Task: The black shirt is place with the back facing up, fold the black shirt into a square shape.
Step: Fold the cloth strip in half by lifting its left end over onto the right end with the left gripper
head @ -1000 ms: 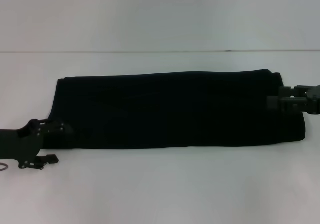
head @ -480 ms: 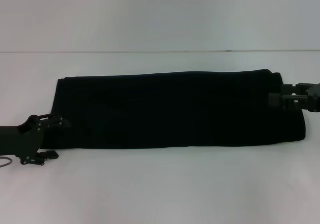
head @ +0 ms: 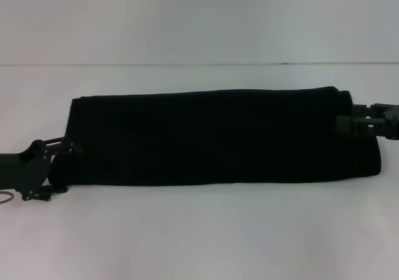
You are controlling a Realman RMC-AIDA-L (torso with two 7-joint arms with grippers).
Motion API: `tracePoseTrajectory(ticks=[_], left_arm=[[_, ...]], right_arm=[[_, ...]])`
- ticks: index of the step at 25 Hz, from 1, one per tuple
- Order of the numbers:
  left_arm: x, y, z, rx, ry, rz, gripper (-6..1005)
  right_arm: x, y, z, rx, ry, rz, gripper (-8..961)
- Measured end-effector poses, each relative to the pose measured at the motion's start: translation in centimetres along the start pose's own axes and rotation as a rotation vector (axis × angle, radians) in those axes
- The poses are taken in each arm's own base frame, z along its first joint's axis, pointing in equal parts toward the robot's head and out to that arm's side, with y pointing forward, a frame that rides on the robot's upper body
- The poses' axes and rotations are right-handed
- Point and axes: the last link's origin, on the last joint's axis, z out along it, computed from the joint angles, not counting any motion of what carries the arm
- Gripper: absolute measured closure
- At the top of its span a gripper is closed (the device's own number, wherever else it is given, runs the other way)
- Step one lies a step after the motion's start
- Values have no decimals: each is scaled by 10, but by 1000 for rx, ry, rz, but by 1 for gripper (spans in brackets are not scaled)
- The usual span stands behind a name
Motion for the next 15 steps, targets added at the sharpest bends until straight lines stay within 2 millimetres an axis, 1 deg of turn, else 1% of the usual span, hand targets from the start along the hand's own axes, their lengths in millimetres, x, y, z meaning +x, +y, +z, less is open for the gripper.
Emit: tracePoseTrajectory(ticks=[6,15], left_arm=[[6,5,-1,1,23,39,91],[6,10,0,7,13,108,95]], right_arm=[[1,-1,-3,9,-15,10,105],[2,-2,-4,12,-17,13,105]])
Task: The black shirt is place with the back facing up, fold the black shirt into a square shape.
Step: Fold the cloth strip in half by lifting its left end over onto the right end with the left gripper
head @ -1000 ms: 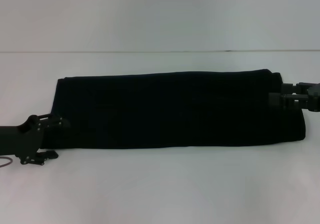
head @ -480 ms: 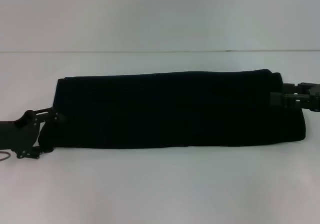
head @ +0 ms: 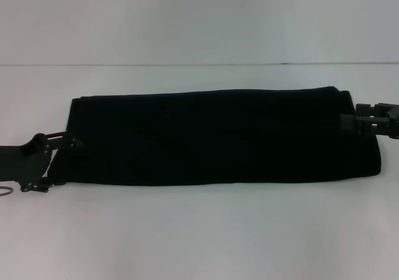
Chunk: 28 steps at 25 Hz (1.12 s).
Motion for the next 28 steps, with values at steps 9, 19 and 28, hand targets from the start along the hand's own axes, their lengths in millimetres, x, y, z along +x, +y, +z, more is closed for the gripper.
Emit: tracePoseTrajectory(ticks=[9,19,28], left_arm=[[-1,-2,-1,10,-9,78,144],[-1,-12,-2,60,-9,137,523],[-1,-13,-2,65,-9,194,826]], right_arm=[[0,0,0,1,0,0,106],[-2,-1,-1,1,-10,0,105],[-1,0,0,-3,-12,2,195]])
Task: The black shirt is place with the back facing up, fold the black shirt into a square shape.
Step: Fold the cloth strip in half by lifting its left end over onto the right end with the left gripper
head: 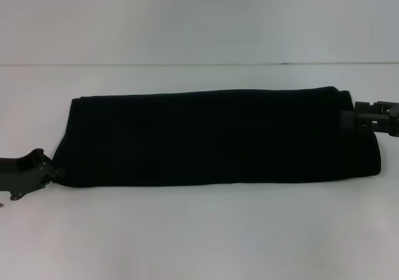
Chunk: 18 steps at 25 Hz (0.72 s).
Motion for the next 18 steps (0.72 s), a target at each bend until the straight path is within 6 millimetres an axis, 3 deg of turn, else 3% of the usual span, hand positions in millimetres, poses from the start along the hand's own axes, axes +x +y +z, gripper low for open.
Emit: tracePoseTrajectory(ticks=[3,11,18], left_arm=[[-1,-2,-1,1,3,53,962],[3,-13,-16,23,45,260,983],[17,-28,-65,116,85,408,984]], right_arm=[[0,1,4,-6,-7,6,197],[-4,10,20,-29,-104,29,198],[-9,14,43,-15,-146,45,197]])
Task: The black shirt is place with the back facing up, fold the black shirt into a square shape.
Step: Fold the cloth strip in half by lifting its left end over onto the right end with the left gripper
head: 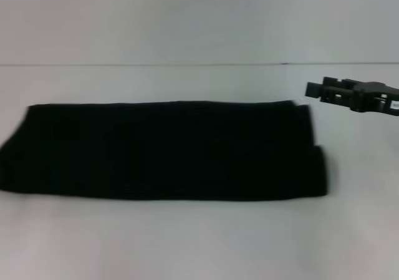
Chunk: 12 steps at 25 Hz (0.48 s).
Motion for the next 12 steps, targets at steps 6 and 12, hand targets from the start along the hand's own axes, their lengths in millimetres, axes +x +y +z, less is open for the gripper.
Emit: tracePoseTrajectory(ticks=[6,12], left_arm=[[6,-30,-32,188,-40,66,983],[28,-3,-30,71,-19,96,983]], right_arm=[[-4,4,12,-7,-7,-3,197],[-7,0,10,10,-13,-8,198]])
